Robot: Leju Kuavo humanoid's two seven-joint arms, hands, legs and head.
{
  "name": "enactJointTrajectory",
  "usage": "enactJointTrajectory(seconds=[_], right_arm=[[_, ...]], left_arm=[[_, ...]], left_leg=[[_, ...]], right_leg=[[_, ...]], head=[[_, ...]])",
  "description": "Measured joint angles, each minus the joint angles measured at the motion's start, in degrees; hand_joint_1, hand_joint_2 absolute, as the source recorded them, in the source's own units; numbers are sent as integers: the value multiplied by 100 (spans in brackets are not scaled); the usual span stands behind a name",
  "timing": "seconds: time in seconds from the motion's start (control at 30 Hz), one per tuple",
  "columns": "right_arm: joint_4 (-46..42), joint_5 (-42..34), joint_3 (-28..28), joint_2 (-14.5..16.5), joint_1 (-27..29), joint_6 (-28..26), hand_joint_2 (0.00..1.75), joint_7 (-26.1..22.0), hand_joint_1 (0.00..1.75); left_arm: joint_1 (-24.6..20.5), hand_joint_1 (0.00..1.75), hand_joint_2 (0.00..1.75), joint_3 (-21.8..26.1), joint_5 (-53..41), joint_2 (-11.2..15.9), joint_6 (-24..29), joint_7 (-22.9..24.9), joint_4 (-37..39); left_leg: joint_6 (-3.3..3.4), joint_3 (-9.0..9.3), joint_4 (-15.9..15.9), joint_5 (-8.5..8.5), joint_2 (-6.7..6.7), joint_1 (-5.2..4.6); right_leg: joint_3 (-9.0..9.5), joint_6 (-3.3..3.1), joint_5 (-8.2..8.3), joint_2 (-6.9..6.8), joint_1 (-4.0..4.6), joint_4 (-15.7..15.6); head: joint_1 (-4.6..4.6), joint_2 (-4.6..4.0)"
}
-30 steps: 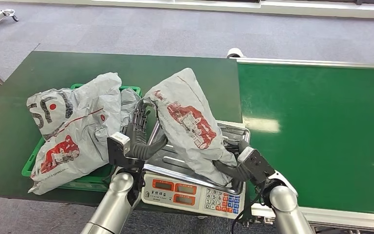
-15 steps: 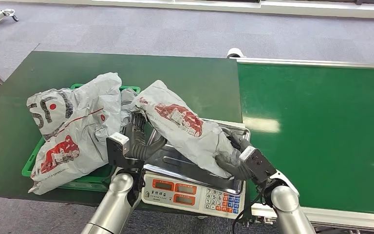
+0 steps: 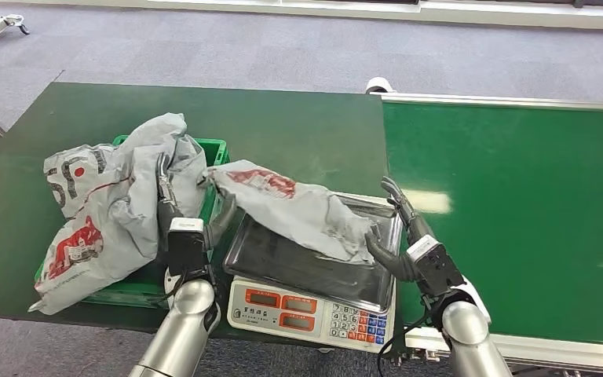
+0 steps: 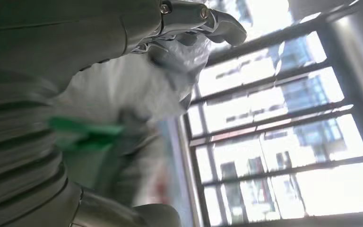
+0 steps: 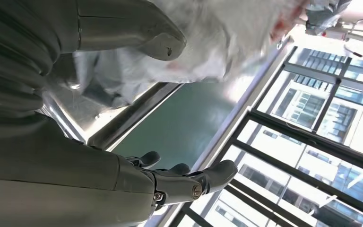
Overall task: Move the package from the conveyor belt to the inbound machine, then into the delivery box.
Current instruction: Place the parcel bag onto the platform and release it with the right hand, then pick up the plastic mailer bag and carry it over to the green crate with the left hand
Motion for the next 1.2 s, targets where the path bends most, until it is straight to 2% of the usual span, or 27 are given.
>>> enactJointTrajectory(seconds=[0.07, 0.13, 0.2, 0.4, 0.5, 0.63, 0.73, 0.9, 1.2], right_arm=[[-45, -12, -17, -19, 60, -27, 175, -12, 0], [-60, -32, -33, -43, 114, -63, 175, -23, 0], [-64, -56, -43, -68, 171, -90, 175, -37, 0], [-73, -85, -53, -123, 294, -113, 175, -74, 0], [-88, -104, -60, -144, 362, -144, 175, -86, 0], [-114, -161, -121, -150, 368, -382, 175, -278, 0], [-145, -10, -252, -148, 309, -993, 175, -610, 0], [-157, -82, -584, -128, 180, -1712, 175, -1265, 0], [-131, -169, -883, -95, 110, -1943, 175, -1418, 0]], left_arm=[[78, 0, 175, 208, -1033, -32, 236, -1, -236], [167, 0, 175, 623, -1996, -128, 281, -1, -576], [249, 0, 175, 1035, -2414, -203, 302, 3, -905], [413, 0, 175, 1671, -2430, -228, 317, 6, -1531], [466, 0, 175, 1799, -1803, -221, 318, 3, -1795], [522, 0, 175, 1401, 224, -109, 93, 4, -1866], [542, 0, 175, 887, 944, 10, -490, 3, -1817], [535, 0, 175, 313, 1133, 87, -1521, 2, -1747], [527, 0, 175, -137, 1076, 146, -1759, 2, -1693]], left_leg=[[0, 0, 0, 0, 1, 0], [-1, 1, 0, -1, 4, 0], [-1, 3, 0, -2, 10, 0], [-2, 4, 0, -2, 16, 0], [-2, 4, 0, -2, 16, 1], [0, 2, 1, -1, 11, 0], [2, 1, 1, 0, 5, -1], [2, 2, 2, 0, 9, -4], [1, 2, 1, -1, 10, -3]], right_leg=[[0, 0, 0, 0, 0, 0], [0, 0, 0, 3, -1, 0], [-2, 0, 0, 7, -1, 0], [-2, -1, 0, 8, 4, 0], [-2, -1, 0, 9, 3, 0], [-1, -1, 0, 4, 0, 0], [1, 0, 1, 0, -2, 0], [1, 2, 3, 3, -5, -1], [-1, 1, 2, 4, 0, -1]], head=[[1, 0], [2, 0], [1, 0], [1, 0], [1, 0], [1, 0], [1, 0], [2, 0], [0, 0]])
